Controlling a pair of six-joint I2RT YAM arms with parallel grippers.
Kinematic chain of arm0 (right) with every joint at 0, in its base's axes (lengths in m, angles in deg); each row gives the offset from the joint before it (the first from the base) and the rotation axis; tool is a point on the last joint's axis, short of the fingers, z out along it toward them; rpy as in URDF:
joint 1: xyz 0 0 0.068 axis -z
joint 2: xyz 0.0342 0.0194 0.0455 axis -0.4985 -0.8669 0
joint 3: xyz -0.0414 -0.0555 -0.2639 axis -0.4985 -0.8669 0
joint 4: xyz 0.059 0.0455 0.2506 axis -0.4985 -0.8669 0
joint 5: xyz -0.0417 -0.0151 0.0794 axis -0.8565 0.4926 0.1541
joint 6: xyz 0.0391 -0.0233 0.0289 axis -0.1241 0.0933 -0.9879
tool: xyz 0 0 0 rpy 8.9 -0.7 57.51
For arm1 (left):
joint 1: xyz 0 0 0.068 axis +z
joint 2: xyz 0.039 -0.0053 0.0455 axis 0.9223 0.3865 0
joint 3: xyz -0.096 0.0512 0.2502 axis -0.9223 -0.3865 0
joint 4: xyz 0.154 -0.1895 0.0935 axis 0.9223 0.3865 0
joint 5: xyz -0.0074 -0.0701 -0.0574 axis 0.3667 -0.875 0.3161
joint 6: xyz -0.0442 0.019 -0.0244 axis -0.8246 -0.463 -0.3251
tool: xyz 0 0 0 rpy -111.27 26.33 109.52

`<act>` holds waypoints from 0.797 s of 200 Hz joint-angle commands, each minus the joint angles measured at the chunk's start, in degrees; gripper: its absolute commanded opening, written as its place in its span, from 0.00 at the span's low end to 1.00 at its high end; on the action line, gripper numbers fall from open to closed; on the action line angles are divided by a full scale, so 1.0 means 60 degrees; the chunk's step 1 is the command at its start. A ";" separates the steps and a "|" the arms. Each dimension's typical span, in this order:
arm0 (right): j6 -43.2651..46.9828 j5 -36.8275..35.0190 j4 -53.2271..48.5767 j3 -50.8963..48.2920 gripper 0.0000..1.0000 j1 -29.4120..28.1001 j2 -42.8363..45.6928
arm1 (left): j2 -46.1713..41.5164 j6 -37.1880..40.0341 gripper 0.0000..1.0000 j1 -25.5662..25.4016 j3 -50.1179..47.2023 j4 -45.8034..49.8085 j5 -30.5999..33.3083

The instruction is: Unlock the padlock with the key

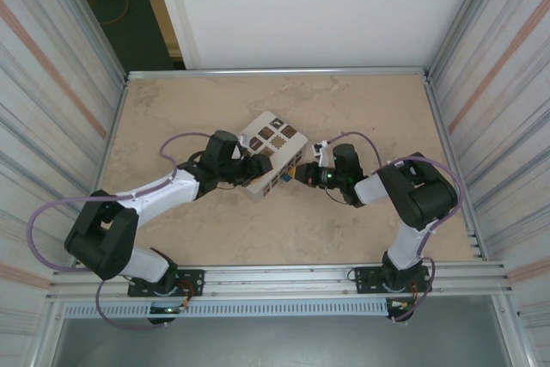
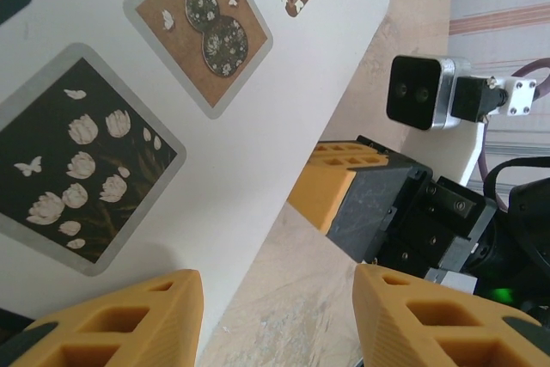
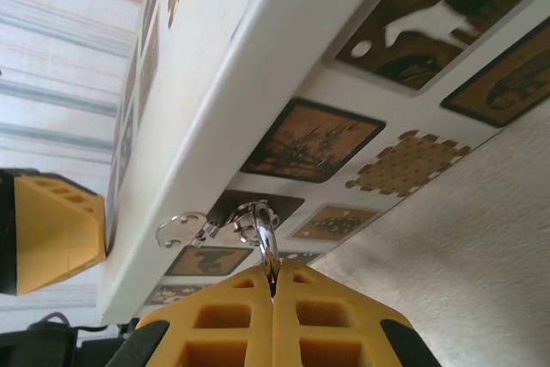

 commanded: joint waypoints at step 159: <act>0.0619 -0.0398 -0.1035 -0.0222 0.00 0.0701 0.1227 | -0.0193 -0.0043 0.52 0.0075 -0.0381 0.1571 0.0152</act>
